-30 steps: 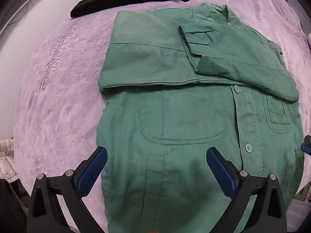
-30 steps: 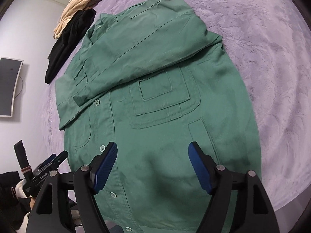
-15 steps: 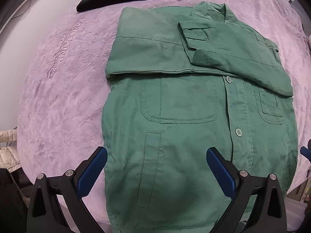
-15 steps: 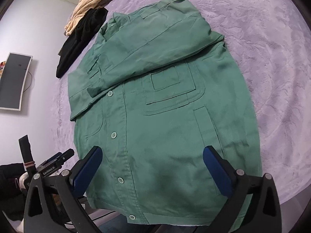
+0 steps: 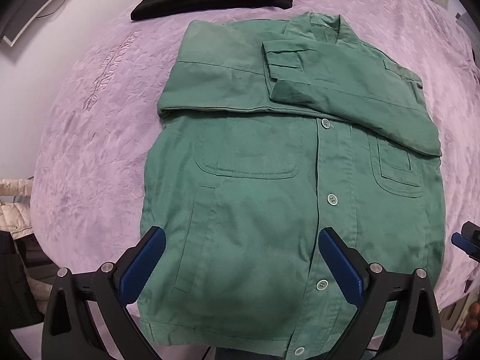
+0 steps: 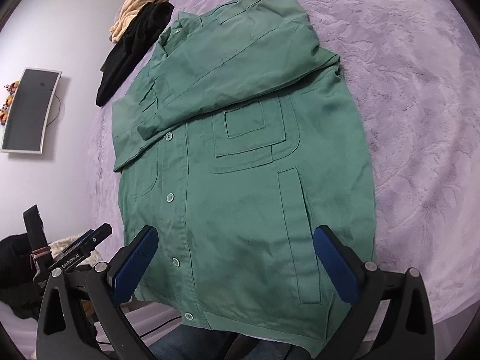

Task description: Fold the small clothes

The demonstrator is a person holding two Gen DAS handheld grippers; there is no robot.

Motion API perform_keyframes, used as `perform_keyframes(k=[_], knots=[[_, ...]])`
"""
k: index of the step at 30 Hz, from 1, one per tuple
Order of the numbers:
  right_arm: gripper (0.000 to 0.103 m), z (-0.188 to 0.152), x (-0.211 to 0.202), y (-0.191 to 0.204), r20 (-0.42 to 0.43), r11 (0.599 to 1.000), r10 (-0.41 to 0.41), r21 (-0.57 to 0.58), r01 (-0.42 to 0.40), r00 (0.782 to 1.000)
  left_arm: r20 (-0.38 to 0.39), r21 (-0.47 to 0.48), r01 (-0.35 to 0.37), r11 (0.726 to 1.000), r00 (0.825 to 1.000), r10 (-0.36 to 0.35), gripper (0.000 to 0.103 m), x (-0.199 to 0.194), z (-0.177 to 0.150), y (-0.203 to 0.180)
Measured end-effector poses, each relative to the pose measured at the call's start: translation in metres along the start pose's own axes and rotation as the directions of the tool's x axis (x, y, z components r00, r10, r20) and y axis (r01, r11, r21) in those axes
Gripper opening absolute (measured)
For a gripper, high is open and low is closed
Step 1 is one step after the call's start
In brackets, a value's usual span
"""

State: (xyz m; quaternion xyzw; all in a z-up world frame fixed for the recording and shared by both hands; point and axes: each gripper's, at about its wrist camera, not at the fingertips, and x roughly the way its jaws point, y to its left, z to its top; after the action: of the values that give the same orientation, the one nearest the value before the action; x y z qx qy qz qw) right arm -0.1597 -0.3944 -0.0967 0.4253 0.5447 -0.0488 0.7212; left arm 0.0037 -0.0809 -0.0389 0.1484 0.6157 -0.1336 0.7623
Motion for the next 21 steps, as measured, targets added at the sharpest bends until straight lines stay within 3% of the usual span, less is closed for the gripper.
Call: perform_keyframes(k=[9,21], knots=[[0.103,-0.002,-0.006,-0.019,-0.038,1.000,0.011,0.024,-0.010,0.999,-0.018,-0.029,-0.002,1.000,1.000,0.001,0.102,-0.005,-0.024,-0.013],[0.103,-0.024,0.010,0.004,-0.022,0.998,0.032,0.053,-0.031,0.999,-0.031,0.011,0.054,0.999,0.998,-0.053,0.102,0.007,-0.040,-0.002]])
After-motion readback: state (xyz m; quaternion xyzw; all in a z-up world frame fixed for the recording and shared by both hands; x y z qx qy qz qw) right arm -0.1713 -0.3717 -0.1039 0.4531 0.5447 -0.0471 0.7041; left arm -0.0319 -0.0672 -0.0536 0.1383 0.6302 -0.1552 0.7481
